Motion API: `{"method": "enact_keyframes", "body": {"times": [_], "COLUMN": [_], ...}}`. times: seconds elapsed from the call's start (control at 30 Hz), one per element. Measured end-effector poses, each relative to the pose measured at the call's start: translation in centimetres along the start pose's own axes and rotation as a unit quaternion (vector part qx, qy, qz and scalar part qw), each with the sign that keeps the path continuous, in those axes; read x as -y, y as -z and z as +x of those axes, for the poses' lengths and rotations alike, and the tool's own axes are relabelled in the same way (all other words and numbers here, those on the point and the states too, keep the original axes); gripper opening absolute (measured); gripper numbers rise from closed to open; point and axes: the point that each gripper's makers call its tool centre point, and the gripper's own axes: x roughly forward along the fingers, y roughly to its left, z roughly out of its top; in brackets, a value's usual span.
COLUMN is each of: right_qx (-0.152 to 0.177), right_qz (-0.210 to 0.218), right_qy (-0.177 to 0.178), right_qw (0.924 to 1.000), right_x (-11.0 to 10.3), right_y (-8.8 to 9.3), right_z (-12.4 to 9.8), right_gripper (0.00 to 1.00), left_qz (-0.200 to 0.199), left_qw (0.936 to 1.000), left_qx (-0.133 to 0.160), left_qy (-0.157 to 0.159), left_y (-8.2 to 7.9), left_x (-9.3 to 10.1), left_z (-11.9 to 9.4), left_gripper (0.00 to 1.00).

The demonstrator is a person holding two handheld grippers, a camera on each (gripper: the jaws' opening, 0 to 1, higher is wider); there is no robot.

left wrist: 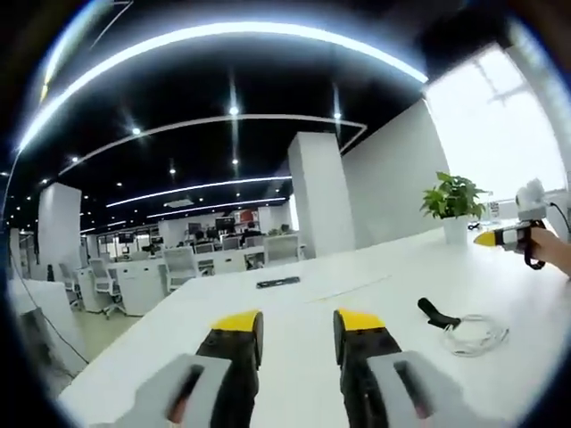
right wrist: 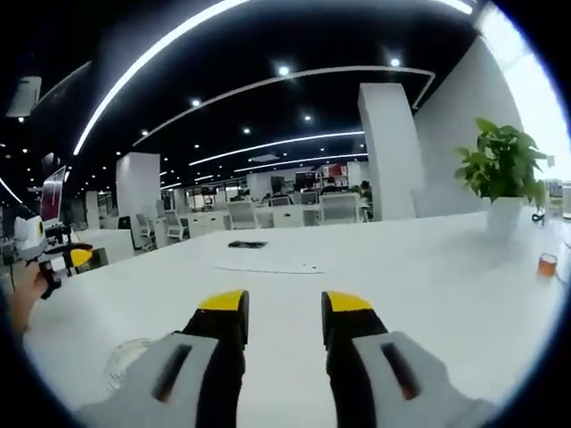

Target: Peel open the Velcro strap on the desktop, arrange the wired earphones neatly onto it, and close the Velcro strap to secure them.

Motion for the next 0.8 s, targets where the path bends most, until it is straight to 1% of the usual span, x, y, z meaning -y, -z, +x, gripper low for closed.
{"method": "enact_keyframes", "body": {"times": [0.17, 0.3, 0.4, 0.43, 0.47, 0.5, 0.53, 0.57, 0.6, 0.67, 0.7, 0.73, 0.8], "right_qx": [-0.005, -0.015, -0.02, -0.02, -0.013, -0.008, -0.002, -0.002, -0.005, -0.009, -0.006, -0.002, 0.002], "right_qz": [-0.007, -0.011, -0.024, -0.026, -0.034, -0.04, -0.049, -0.059, -0.063, -0.054, -0.026, -0.011, -0.007], "right_qy": [-0.004, -0.013, -0.02, -0.019, -0.014, -0.011, -0.001, 0.01, 0.012, 0.009, 0.002, -0.004, -0.01], "right_qw": [1.0, 0.9997, 0.9993, 0.9993, 0.9992, 0.9991, 0.9988, 0.9982, 0.9979, 0.9984, 0.9997, 0.9999, 0.9999], "right_x": [-0.5, -1.3, -2.0, -2.1, -1.9, -1.7, -1.3, -0.9, -0.8, -0.8, -1.1, -1.3, -1.5], "right_y": [0.5, 1.1, 1.6, 1.6, 1.6, 1.4, 1.3, 1.4, 1.5, 1.7, 1.7, 1.6, 1.4], "right_z": [0.2, 0.3, 0.5, 0.5, 0.5, 0.6, 0.6, 0.7, 0.7, 0.5, 0.5, 0.5, 0.4], "right_gripper": [0.36, 0.36, 0.36, 0.36, 0.37, 0.37, 0.37, 0.37, 0.37, 0.38, 0.38, 0.38, 0.38], "left_qz": [-0.003, -0.006, -0.009, -0.009, -0.01, -0.01, -0.011, -0.01, -0.009, -0.009, -0.013, -0.015, -0.014], "left_qw": [1.0, 1.0, 0.9999, 0.9999, 0.9999, 0.9999, 0.9998, 0.9997, 0.9998, 0.9998, 0.9998, 0.9998, 0.9998], "left_qx": [-0.003, -0.001, 0.004, 0.006, 0.008, 0.012, 0.018, 0.02, 0.019, 0.016, 0.015, 0.015, 0.016], "left_qy": [0.004, 0.007, 0.006, 0.006, 0.004, 0.003, 0.0, -0.006, -0.008, -0.007, 0.0, 0.003, 0.006], "left_y": [-0.1, -0.2, -0.3, 0.4, 0.6, 0.5, 0.2, 0.3, 0.3, 0.5, 0.5, 0.5, 0.5], "left_x": [-0.1, 0.2, 0.2, 0.7, 0.8, 0.7, 0.6, 0.3, 0.3, 0.3, 0.5, 0.7, 0.9], "left_z": [0.0, 0.0, 0.1, -0.3, -0.5, -0.6, -0.7, -0.7, -0.7, -0.6, -0.5, -0.5, -0.4], "left_gripper": [0.38, 0.38, 0.38, 0.38, 0.38, 0.38, 0.38, 0.38, 0.38, 0.38, 0.38, 0.38, 0.38]}}
